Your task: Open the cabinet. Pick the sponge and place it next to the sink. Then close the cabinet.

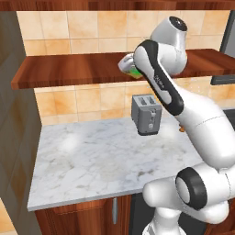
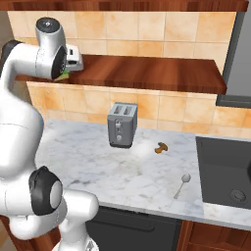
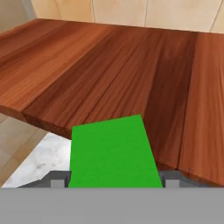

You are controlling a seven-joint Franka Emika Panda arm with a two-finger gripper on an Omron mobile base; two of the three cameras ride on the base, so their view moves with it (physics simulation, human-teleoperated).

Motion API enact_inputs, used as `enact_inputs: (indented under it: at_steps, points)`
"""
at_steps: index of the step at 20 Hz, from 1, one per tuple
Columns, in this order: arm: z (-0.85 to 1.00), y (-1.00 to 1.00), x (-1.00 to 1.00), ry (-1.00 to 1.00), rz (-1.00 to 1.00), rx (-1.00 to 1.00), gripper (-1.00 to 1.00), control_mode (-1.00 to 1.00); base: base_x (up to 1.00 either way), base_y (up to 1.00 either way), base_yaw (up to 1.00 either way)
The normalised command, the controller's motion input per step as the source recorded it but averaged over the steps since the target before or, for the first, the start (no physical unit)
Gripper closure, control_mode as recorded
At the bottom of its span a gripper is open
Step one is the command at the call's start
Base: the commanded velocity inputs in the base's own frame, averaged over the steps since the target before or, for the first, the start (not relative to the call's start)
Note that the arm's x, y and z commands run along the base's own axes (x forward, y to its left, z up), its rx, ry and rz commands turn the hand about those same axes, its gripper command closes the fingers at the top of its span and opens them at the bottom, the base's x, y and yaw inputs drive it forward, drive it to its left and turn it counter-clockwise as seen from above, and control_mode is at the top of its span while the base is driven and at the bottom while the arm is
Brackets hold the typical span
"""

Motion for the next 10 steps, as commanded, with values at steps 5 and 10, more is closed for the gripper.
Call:
enact_inputs:
  at_steps: [5, 10]
  points:
    - [0.00, -0.37, -0.94, -0.25, 0.00, 0.02, 1.00, -1.00, 0.00, 0.00, 0.00]
    - [0.00, -0.50, -0.94, -0.17, 0.00, 0.07, 1.00, -1.00, 0.00, 0.00, 0.00]
